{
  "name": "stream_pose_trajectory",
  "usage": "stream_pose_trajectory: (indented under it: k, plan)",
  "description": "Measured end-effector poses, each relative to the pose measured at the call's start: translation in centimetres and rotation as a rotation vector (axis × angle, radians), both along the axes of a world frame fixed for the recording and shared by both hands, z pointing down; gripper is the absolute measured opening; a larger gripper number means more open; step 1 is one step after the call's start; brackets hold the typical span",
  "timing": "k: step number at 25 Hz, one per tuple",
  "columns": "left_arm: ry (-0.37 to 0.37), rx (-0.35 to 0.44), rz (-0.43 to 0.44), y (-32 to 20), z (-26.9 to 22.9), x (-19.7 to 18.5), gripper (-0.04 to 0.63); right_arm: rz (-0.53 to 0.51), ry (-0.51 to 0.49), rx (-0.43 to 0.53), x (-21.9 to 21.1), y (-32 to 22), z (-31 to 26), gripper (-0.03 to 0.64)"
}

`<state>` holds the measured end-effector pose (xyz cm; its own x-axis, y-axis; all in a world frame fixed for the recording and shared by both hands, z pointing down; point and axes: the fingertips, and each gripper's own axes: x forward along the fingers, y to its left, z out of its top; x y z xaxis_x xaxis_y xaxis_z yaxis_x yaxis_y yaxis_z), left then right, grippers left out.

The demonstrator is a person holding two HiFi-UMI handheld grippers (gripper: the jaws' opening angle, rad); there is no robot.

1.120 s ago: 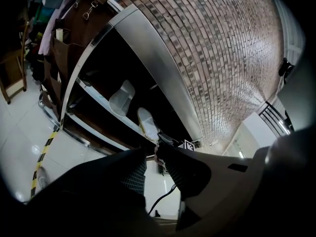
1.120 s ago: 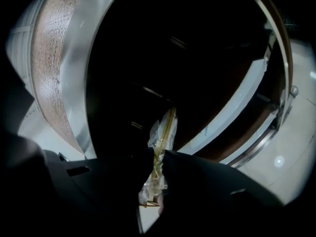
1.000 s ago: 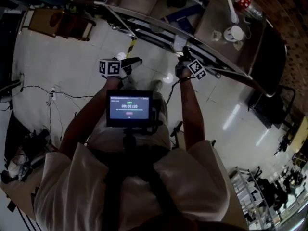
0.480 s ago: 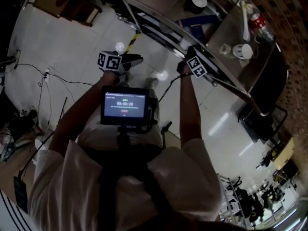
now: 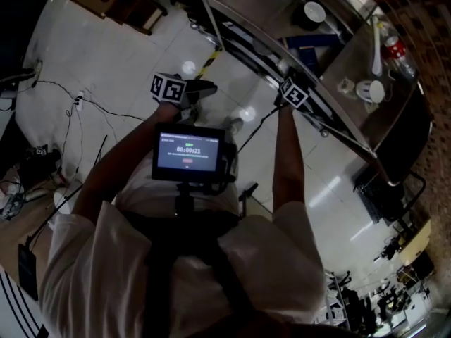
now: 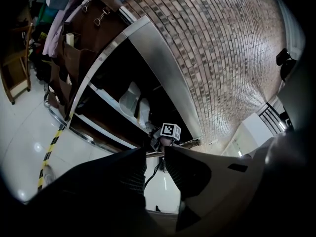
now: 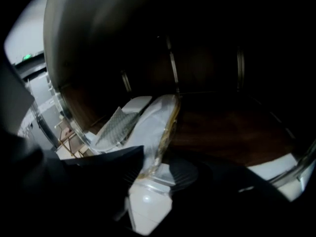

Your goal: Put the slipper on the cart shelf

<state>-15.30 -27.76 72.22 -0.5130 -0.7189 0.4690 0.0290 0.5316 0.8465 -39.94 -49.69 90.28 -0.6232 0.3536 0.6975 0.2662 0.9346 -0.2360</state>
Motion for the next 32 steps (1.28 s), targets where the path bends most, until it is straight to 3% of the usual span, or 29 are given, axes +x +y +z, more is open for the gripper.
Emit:
stream_pose_trajectory:
  k: [5,13,18,24,27,32]
  plan:
    - [0.009,0.008,0.051,-1.3,0.1,0.3,0.106,-0.019,-0.038,0.043,-0.4,-0.5,-0.7,0.289]
    - [-0.040,0.015,0.056,-1.5,-0.4,0.0,0.105,-0.041,-0.186,0.101,1.5,-1.9,-4.7,0.290]
    - [-0.089,0.007,0.032,-3.3,-1.6,0.2,0.106,-0.059,-0.230,0.010,3.9,-3.8,-8.0,0.290]
    - [-0.144,0.004,0.020,-4.7,-2.5,0.0,0.106,-0.101,-0.157,-0.144,9.5,-3.3,-10.2,0.287]
    - [-0.167,0.005,0.018,-5.7,-2.7,-0.1,0.106,-0.133,-0.189,-0.207,12.6,-3.8,-12.9,0.279]
    - [-0.222,0.009,-0.013,-6.1,-3.3,-0.9,0.076,-0.084,-0.288,-0.314,16.0,-7.2,-19.4,0.244]
